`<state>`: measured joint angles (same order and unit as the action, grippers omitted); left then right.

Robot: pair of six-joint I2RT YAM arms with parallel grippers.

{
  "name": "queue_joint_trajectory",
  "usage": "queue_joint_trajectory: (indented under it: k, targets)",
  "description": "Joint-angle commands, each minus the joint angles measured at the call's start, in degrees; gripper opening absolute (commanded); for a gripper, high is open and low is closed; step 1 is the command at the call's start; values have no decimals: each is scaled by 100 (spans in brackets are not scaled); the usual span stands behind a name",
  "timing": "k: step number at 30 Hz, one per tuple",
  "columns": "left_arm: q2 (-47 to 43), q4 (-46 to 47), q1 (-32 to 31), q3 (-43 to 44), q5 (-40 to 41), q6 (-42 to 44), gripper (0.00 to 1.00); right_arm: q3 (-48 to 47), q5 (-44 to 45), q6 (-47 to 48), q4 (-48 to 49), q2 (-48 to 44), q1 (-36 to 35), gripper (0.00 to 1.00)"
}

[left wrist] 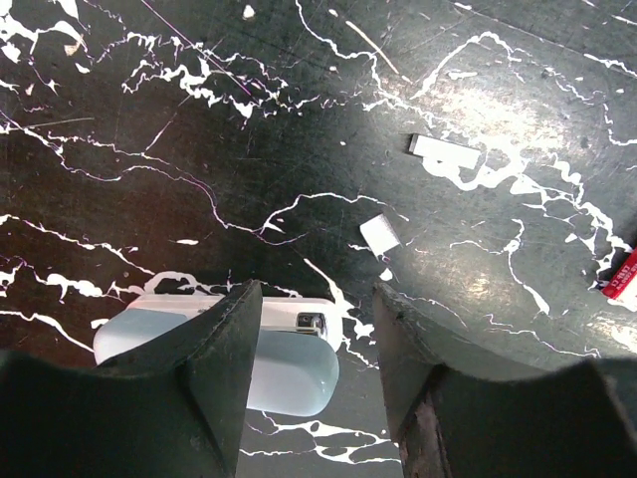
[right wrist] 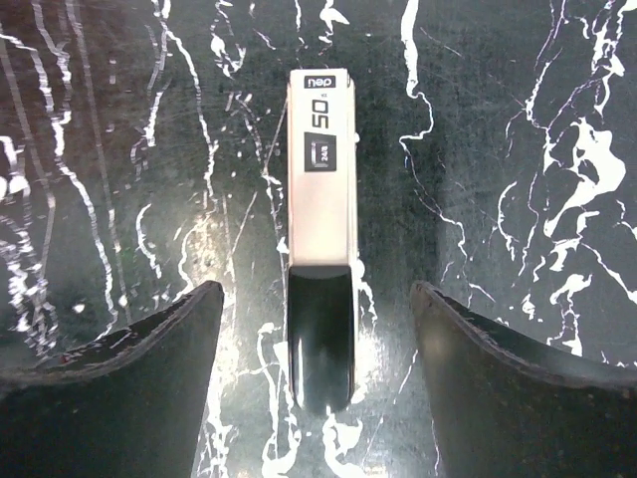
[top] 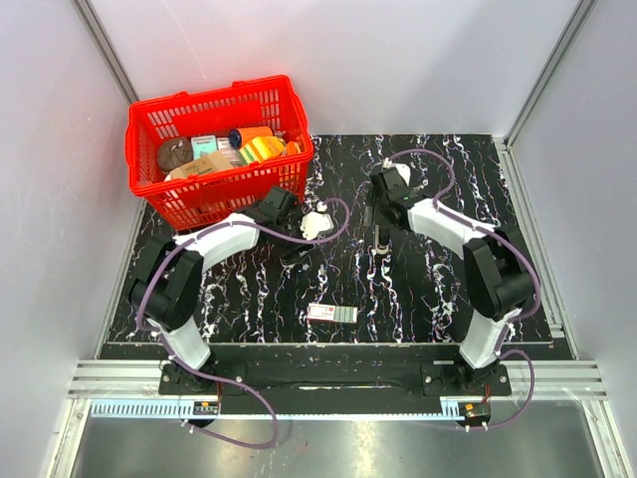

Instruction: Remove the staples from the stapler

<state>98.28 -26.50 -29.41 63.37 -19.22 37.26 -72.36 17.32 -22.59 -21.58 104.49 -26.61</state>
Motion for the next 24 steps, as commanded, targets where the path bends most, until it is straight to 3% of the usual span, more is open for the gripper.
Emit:
queue_joint_trajectory:
  k: [1, 5, 10, 16, 24]
  targets:
    - [-177, 84, -38, 246, -169, 168, 53, 274, -140, -210, 286, -937, 16, 82]
    - [-292, 14, -231, 184, -117, 194, 54, 923, -562, -561, 462, -1649, -159, 83]
    - [-283, 127, -679, 70, -3, 387, 54, 1636, -616, -878, 418, -2186, -520, 77]
    - [164, 391, -1032, 148, 472, 1151, 54, 2576, -695, -1133, 998, -2775, -573, 75]
    - [499, 452, -1032, 210, 551, 1654, 54, 2762, -493, -1239, 832, -3232, -573, 77]
